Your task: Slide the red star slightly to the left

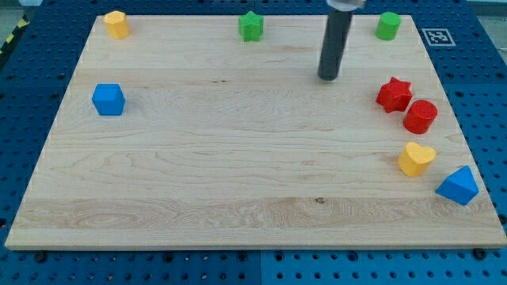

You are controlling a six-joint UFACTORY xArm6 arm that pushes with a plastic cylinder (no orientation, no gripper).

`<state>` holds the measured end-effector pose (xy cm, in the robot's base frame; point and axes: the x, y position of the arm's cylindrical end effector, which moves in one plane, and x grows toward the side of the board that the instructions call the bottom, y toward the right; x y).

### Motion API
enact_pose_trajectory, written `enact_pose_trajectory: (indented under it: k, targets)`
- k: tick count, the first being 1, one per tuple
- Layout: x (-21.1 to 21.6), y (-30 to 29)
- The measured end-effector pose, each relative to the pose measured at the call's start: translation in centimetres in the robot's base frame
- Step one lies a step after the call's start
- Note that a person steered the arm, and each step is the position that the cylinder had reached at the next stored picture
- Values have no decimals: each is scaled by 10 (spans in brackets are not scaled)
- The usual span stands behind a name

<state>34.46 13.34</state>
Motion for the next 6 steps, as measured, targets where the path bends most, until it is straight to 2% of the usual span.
enact_pose_trajectory:
  k: [2, 4, 6]
  targets:
    - [1, 109]
    - [34, 129]
    - [47, 116]
